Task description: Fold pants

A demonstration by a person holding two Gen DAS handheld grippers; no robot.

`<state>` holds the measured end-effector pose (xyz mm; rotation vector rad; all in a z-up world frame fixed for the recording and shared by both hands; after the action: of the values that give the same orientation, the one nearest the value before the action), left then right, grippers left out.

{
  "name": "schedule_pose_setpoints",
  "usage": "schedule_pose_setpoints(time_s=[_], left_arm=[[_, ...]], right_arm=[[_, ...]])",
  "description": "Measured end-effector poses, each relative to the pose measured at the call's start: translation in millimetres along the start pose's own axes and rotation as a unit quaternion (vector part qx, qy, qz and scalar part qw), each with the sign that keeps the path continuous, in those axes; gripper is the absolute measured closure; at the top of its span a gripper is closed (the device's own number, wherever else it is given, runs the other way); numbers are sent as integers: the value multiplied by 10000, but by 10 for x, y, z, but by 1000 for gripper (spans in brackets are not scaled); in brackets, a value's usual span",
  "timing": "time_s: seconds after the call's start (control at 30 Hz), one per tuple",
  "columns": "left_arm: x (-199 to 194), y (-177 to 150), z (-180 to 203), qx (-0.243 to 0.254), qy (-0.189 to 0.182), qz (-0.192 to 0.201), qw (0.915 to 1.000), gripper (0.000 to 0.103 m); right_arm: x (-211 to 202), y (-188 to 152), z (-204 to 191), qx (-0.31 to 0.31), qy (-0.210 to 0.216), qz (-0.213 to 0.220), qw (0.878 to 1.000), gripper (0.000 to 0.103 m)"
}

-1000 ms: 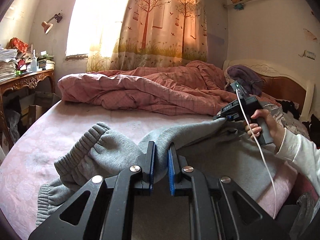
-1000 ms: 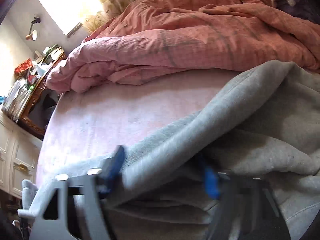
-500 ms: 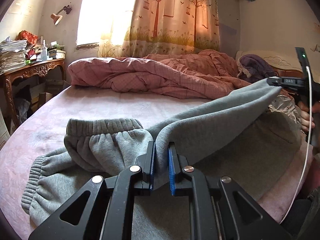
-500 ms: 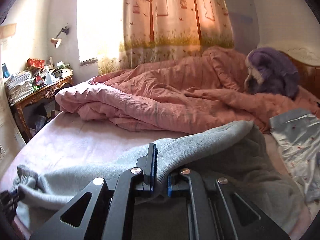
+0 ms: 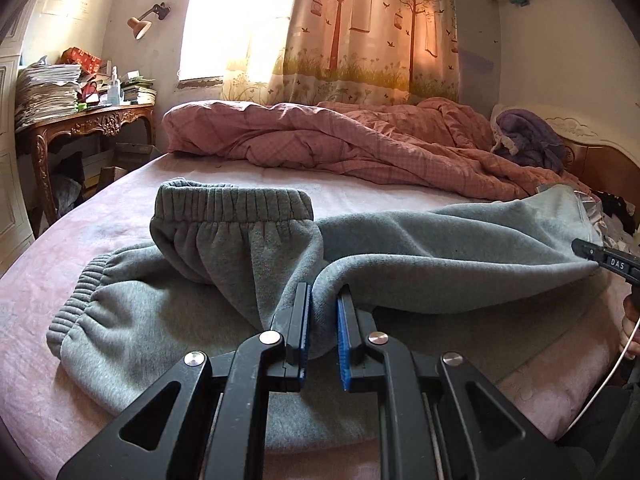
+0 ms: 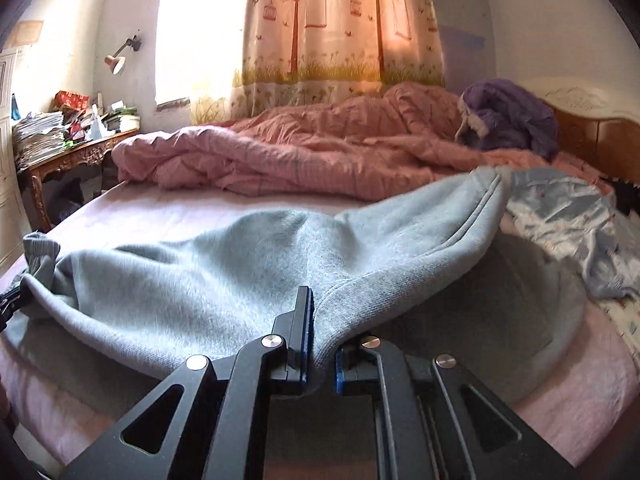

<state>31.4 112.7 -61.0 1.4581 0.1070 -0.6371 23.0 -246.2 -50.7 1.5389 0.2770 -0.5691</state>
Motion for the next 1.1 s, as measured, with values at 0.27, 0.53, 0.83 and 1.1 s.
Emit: schedule_pose_setpoints(time_s=[0.27, 0.53, 0.83, 1.1], left_arm=[[8, -160, 55, 55, 359, 6, 9993, 89], [-27, -297, 60, 62, 510, -83, 9986, 75], [-279, -105, -103, -178, 711, 325, 9968, 14], [-160, 217, -551, -1273, 158, 56, 9917, 14]], right_arm=[[363, -366, -40, -241, 296, -916, 9951, 95], [370, -401, 27, -113, 634, -880, 9940, 94], [162, -276, 115, -26, 508, -526, 9973, 38], [199, -90, 452, 191, 335, -337, 9987, 38]])
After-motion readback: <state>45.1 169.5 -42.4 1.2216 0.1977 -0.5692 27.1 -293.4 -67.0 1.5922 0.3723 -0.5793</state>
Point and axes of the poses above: each gripper's, at about its wrist camera, not at the fingertips, and x roughly the way its jaws point, z to its right, y to its top, the point moved 6 cm from there along x, roughly the way its jaws point, and after that the axes turned 7 degrees about -y, right-handed, at the moved point
